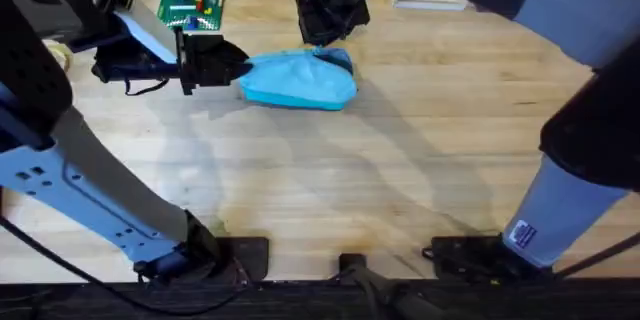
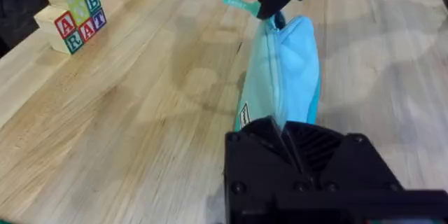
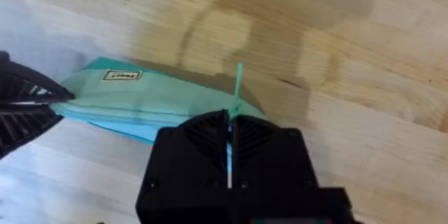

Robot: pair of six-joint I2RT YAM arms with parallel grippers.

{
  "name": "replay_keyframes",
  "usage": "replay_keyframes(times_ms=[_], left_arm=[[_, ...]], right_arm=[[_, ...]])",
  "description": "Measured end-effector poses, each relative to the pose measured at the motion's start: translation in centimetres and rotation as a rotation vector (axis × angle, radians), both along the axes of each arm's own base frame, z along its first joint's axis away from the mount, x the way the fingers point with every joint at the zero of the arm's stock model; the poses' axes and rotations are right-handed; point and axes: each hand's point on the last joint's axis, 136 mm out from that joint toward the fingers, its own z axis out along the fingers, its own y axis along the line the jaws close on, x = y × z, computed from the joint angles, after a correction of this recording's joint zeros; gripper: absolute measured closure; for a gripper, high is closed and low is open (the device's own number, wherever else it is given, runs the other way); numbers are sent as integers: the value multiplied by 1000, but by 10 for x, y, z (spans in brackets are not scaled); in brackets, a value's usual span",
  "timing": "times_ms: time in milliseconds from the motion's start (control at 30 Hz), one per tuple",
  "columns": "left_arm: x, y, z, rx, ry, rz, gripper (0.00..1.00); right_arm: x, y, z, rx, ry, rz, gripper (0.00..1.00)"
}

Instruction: Unzip the bag, pick up the pens from the table one at a time and place them inside, then zip the bag closed.

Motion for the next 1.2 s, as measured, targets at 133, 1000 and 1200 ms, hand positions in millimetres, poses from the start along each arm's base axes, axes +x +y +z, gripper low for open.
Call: replay_keyframes(times_ms=[133, 1000, 1200], left_arm=[[0, 0, 0, 2, 1, -1, 959], [-1, -4, -1, 4, 6, -15, 959], [-1, -4, -1, 4, 6, -15, 959]], right_arm=[[-2, -7, -2, -21, 17, 5, 971], [0, -92, -14, -101, 176, -141, 971], [0, -98, -17, -94, 202, -153, 970]])
